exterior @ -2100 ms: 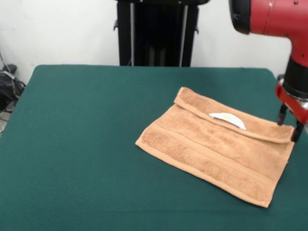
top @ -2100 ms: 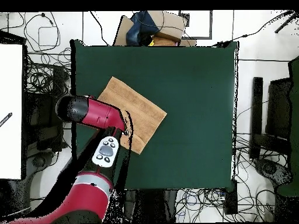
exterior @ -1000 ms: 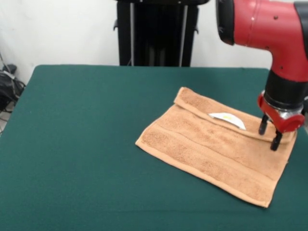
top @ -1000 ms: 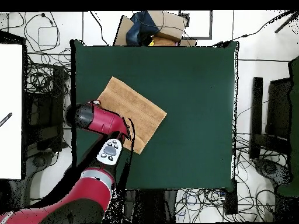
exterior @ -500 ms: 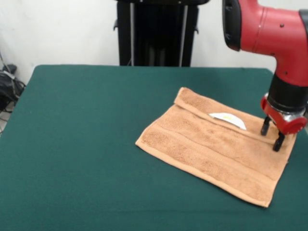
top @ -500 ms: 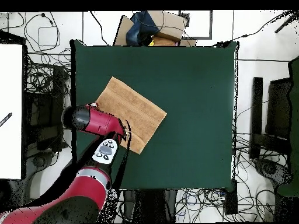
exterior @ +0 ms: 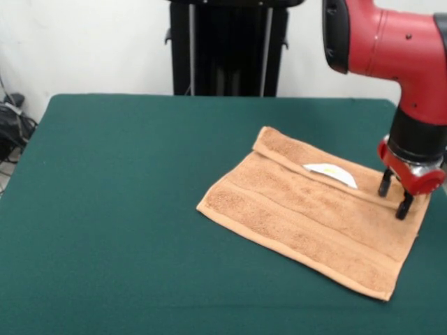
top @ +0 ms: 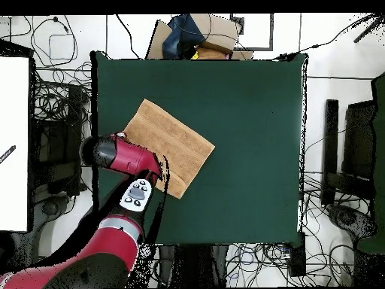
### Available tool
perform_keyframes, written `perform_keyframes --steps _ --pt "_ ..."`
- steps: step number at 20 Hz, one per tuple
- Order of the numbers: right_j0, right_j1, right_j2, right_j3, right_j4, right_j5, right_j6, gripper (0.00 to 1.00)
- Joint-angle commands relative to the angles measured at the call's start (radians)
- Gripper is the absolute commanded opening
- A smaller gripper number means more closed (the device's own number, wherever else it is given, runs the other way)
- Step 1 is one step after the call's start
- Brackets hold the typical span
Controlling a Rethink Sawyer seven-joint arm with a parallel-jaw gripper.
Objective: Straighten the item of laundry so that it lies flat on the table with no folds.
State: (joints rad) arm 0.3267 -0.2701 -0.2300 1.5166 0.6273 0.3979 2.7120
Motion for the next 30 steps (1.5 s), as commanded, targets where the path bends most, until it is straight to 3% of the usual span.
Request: perform_keyframes --steps 1,6,7,19,30 --pt "-0.032 -0.005 0.108 0.059 0.022 -0.071 0.141 1.0" --pt "-0.052 -0.017 0.133 0.089 -0.003 -0.119 0.107 1.0" --pt "-0.056 -0.019 0.139 0.096 -0.009 -0.13 0.099 0.0" --pt "-0.14 -0.042 0.228 0.147 -0.064 -0.2 0.044 0.0" --pt "-0.126 -0.065 0.204 0.134 -0.056 -0.144 0.093 0.0"
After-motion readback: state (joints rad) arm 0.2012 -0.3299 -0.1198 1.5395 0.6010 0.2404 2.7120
